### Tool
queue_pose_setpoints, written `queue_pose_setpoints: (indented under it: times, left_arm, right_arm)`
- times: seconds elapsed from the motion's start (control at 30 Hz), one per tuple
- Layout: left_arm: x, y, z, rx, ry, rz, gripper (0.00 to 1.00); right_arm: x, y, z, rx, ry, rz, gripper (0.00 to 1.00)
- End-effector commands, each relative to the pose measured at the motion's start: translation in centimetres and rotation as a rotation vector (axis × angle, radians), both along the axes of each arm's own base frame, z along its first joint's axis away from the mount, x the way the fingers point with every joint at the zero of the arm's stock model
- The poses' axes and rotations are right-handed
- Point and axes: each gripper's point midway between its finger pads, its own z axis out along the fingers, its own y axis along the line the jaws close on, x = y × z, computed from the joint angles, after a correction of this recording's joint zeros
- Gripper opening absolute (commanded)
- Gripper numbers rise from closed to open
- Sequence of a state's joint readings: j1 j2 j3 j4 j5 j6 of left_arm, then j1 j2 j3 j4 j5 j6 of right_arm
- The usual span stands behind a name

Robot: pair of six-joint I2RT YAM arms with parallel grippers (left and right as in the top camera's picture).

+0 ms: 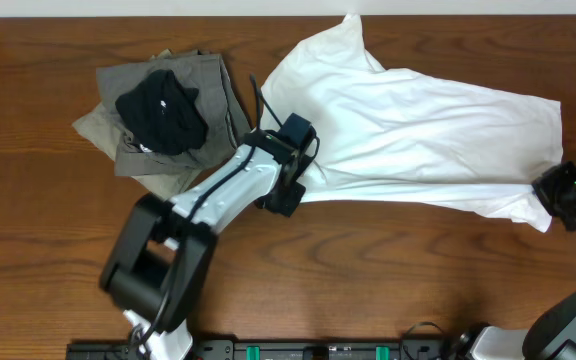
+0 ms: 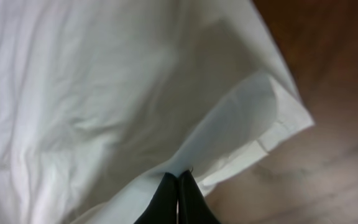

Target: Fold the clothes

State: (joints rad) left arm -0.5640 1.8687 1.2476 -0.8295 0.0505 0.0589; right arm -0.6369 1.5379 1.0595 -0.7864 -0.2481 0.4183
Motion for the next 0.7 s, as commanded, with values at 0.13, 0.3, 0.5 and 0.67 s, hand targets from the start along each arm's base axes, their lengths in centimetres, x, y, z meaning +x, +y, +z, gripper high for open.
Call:
queue_pose_setpoints:
  times: [0.13,0.3,0.5,0.67]
  left_arm:
    - [-1.8,0.6,7.2,-0.078,-0.047,0.093,0.06]
    - [-4.3,0.8,9.1,-0.119,0.007,0.123,0.06]
    - [-2.7,0.6,10.1,-0.138,-0.09,0.11,0.06]
    - [2.6,-0.3,11.6,-0.154,-0.335,0.055,0.06]
  right_arm:
    - [-1.2,-0.7,1.0,0.053,-0.017,-0.021,0.01]
    - [-1.8,0.2,0.9,0.08,0.004,0.007,0.01]
    - [-1.0,0.1,1.8,0.058,-0.047,0.022,0.01]
    - [0.7,-0.3,2.4,0.039,-0.108,0.012,0.01]
